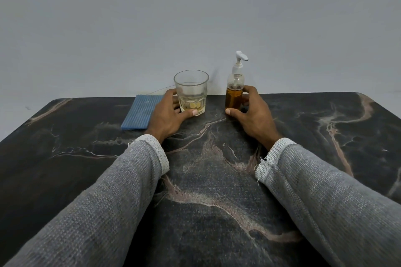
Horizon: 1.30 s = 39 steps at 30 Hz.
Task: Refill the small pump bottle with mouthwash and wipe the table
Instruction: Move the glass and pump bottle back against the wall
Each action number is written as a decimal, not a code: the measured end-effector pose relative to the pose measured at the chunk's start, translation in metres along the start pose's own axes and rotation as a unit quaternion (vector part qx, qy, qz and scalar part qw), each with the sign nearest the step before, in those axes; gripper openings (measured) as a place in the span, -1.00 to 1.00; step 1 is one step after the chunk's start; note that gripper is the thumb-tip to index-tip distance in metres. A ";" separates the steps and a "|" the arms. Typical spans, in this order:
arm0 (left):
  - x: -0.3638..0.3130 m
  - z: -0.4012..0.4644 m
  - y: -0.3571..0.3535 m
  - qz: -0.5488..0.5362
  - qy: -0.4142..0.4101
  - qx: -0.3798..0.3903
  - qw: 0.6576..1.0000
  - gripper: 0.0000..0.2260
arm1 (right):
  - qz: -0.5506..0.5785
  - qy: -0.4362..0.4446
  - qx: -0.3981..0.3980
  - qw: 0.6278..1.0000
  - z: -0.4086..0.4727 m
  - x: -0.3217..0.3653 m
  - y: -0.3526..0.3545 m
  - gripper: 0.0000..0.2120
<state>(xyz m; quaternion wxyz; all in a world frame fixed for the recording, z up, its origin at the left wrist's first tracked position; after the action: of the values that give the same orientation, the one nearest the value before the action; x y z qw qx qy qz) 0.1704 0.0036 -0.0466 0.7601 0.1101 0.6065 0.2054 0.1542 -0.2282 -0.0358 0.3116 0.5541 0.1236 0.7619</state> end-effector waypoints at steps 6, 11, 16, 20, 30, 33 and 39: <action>-0.001 0.002 -0.002 0.025 -0.014 -0.011 1.000 -0.37 | -0.019 -0.009 0.002 1.000 0.002 -0.001 -0.004 -0.40; -0.002 0.003 -0.004 0.043 -0.019 -0.026 0.999 -0.42 | -0.049 -0.019 -0.006 0.999 0.004 -0.004 -0.006 -0.42; -0.003 0.003 -0.004 0.068 -0.027 -0.041 0.996 -0.42 | -0.086 -0.035 -0.002 0.996 0.006 -0.006 -0.007 -0.40; -0.004 0.002 -0.004 0.071 -0.026 -0.044 0.996 -0.42 | -0.109 -0.032 -0.004 0.994 0.007 -0.003 -0.007 -0.45; -0.001 0.002 -0.004 0.057 -0.017 -0.047 0.997 -0.42 | -0.149 -0.031 0.007 0.988 0.007 -0.001 -0.009 -0.50; -0.001 0.003 -0.005 0.061 -0.017 -0.046 0.997 -0.42 | -0.157 -0.029 0.011 0.987 0.007 0.000 -0.009 -0.52; 0.000 0.004 -0.004 0.058 -0.017 -0.049 0.997 -0.43 | -0.165 -0.030 0.012 0.986 0.007 0.001 -0.009 -0.56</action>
<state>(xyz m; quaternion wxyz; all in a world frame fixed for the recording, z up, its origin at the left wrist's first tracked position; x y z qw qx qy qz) 0.1745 0.0005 -0.0474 0.7616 0.1111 0.5752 0.2769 0.1633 -0.2217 -0.0373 0.4302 0.5521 0.2136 0.6816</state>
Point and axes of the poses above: each hand's wrist, its own z-axis towards the middle knuckle, its own y-axis out of the back of the hand, x = y × z, the point moved 7 cm from there along z, towards the middle knuckle, and after that the axes turned 6 degrees about -x, right-handed, at the moved point
